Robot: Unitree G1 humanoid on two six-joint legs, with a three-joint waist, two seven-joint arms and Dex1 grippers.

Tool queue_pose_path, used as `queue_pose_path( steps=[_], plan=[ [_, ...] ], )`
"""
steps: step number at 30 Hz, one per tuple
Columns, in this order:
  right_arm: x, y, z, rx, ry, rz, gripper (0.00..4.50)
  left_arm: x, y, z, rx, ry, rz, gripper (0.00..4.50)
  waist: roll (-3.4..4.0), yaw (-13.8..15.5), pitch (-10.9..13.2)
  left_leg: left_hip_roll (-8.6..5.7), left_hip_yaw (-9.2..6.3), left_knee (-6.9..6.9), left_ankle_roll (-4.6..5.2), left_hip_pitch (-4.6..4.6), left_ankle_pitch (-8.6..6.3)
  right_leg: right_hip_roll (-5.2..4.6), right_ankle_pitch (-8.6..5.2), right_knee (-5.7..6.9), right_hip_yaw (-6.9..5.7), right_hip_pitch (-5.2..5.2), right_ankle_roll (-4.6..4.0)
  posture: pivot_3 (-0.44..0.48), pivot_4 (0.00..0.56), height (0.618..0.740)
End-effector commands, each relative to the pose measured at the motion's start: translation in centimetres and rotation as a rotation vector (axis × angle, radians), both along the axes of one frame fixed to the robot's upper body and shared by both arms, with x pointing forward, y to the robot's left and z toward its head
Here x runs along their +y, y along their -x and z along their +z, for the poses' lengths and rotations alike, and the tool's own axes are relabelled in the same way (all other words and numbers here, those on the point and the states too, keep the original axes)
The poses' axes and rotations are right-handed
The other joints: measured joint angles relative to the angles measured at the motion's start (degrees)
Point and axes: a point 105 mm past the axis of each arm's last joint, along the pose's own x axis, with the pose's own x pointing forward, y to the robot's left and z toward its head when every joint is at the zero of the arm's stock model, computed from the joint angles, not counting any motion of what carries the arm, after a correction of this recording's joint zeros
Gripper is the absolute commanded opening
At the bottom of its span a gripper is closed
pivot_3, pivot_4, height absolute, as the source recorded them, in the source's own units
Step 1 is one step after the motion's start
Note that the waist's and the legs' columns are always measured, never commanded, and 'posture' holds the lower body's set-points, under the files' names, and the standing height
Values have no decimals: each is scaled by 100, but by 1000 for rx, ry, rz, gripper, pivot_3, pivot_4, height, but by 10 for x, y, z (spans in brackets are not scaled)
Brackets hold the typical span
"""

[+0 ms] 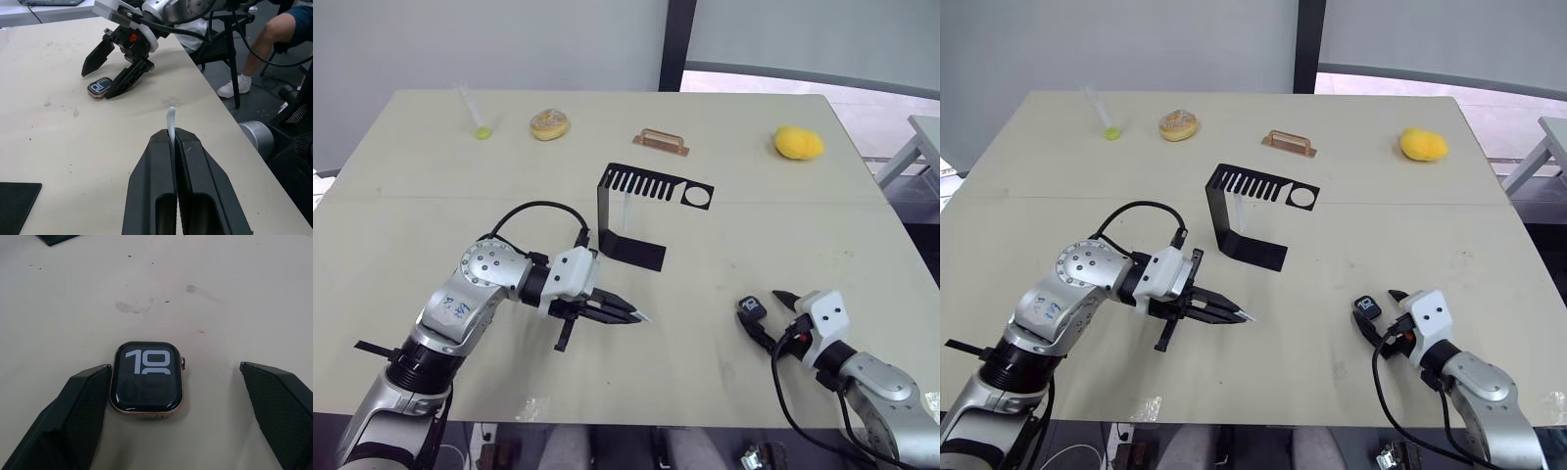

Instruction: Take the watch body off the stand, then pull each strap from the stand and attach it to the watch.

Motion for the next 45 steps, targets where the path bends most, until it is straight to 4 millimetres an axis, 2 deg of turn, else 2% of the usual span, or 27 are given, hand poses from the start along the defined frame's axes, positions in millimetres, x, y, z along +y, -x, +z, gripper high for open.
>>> queue_pose_path(
  steps=[1, 6, 7, 8, 12, 13, 18, 23, 27, 30, 34, 41, 45],
  plan=[
    [3, 7, -8, 38, -12, 30, 4450, 0, 1, 9, -51, 5, -11, 0, 0, 0, 0, 0, 0, 0, 0, 0, 0, 0, 0, 0, 0, 0, 0, 0, 150, 740],
    [1, 8, -11, 43, -9, 23, 4450, 0, 1, 9, -51, 3, -10, 0, 0, 2, 0, 0, 0, 0, 0, 0, 0, 0, 0, 0, -1, 1, 0, 0, 150, 740],
    [1, 8, -12, 44, -10, 22, 3913, 0, 1, 9, -51, 3, -10, 0, 0, 3, 0, 0, -1, 0, 0, 0, 0, 0, 0, 0, -1, 1, 0, 0, 150, 740],
    [1, 8, -12, 44, -11, 23, 3618, 0, 1, 9, -51, 2, -10, 0, 0, 4, 0, 0, -1, 0, 0, 0, 0, 0, 0, 0, -1, 1, 0, 0, 150, 740],
    [2, 8, -13, 41, -20, 32, 1669, 0, 1, 9, -50, 3, -12, 0, 0, 4, 0, -1, -1, 5, 0, 0, 0, -1, 0, -1, -1, 4, 0, 0, 150, 740],
    [3, 9, -14, 43, -25, 35, 1510, 0, 1, 9, -51, 3, -13, 0, 0, 3, 0, -1, -1, 6, 1, 0, 0, -2, 0, -1, -1, 5, 0, 0, 150, 740],
    [4, 9, -15, 41, -39, 51, 1513, -1, 0, 8, -55, 4, -15, 0, 0, 3, 0, 0, -1, 6, 1, 1, 0, -1, 0, 0, -1, 5, 0, 0, 150, 740],
    [7, 1, 13, -24, -67, 79, 1513, 5, -2, 11, -86, 13, 5, 0, 0, 3, 0, -1, -2, 6, 1, 1, 0, -1, 0, 0, -2, 5, 0, 0, 150, 740],
    [35, 2, 37, 72, -254, 185, 1513, 25, -8, 22, -160, 51, 82, 0, 4, -35, 2, 2, 1, 6, 0, -1, 0, 0, 0, 6, 0, -1, 0, 0, 150, 740],
    [62, 6, 44, 230, -367, 305, 1513, 44, -13, 22, -249, 9, 134, 0, 5, -42, 3, 11, 0, 4, -2, 2, 1, 6, 0, 10, -2, -3, 0, 0, 150, 740],
    [92, 11, 49, 437, -505, 430, 1513, 58, -17, 25, -359, -20, 171, 0, 1, 0, 5, 8, -3, 6, 2, -3, -1, 0, 0, 4, -3, -3, 0, 0, 150, 740],
    [126, 4, 57, 653, -696, 514, 1513, 64, -12, 26, -471, -72, 137, 0, -1, -4, 7, 4, -8, 8, 13, -15, -7, -10, 0, 2, -10, -6, 0, 0, 150, 740],
    [139, 0, 61, 703, -764, 530, 1513, 51, -11, 27, -499, -59, 108, 0, -1, -14, 7, 5, -8, 8, 15, -17, -7, -10, 0, 13, -11, -11, 0, 0, 150, 740]
  ],
)
